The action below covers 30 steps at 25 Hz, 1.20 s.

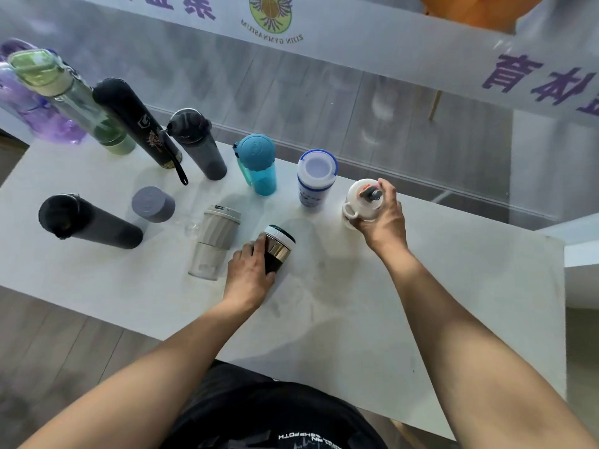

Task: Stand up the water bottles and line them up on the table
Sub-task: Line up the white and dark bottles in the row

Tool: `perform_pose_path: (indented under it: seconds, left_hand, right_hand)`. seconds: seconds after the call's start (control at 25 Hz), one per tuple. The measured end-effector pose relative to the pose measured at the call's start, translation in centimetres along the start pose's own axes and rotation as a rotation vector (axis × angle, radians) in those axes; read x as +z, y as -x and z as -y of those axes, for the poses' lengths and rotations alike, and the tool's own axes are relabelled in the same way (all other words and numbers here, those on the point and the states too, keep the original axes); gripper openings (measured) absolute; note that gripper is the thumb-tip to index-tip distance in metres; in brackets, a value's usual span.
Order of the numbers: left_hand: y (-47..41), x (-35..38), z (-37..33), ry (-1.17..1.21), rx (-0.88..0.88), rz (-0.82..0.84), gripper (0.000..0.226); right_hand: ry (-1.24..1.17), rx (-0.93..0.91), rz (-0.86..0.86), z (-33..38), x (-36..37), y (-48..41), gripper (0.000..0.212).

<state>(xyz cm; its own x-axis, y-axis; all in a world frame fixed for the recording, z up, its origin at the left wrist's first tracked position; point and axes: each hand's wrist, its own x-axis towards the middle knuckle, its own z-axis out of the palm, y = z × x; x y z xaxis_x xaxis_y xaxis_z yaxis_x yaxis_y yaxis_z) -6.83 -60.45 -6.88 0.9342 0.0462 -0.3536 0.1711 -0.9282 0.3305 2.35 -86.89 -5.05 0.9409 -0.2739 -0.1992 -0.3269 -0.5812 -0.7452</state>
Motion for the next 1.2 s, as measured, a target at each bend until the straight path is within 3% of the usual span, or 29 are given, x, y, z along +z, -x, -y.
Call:
perform_pose_path:
  seconds: [0.28,0.48,0.6,0.68,0.84,0.96,1.08,1.2]
  left_hand:
    - [-0.7,-0.5,0.1,-0.079,-0.041,0.063,0.086]
    - [-0.8,-1.0,0.2,-0.091,-0.060,0.102,0.087]
    - [0.2,-0.5,0.0,-0.034,-0.010,0.064,0.093]
    - [1.1,-0.2,-0.6,0.057,0.049,0.043,0.097]
    - [3.2,0.6,-2.8,0.270,0.189,0.050,0.092]
    - [3.9,0.4,-3.6,0.340,0.280,0.086,0.086]
    - [2.8,-1.9,-2.7,0.198,0.337,0.112,0.083]
    - [-0.8,-5.3,-0.9,-0.040,0.174,-0.043,0.075]
  right_hand:
    - [0.010,0.003,0.033,-0.2,-0.2,-0.3,0.097]
    - [0.058,0.148,0.051,-0.1,-0.9,0.9,0.120]
    - [0.119,0.252,0.048,-0.4,-0.4,4.1,0.101]
    - [0.030,0.286,0.157,-0.5,0.8,7.0,0.093]
    - [-0.207,0.325,0.370,0.9,2.5,10.8,0.099]
    - [-0.255,0.310,0.342,1.8,2.5,11.1,0.073]
    - [-0.258,0.267,0.249,2.5,2.0,10.9,0.075]
    - [-0.246,0.194,0.180,3.6,1.2,10.7,0.080]
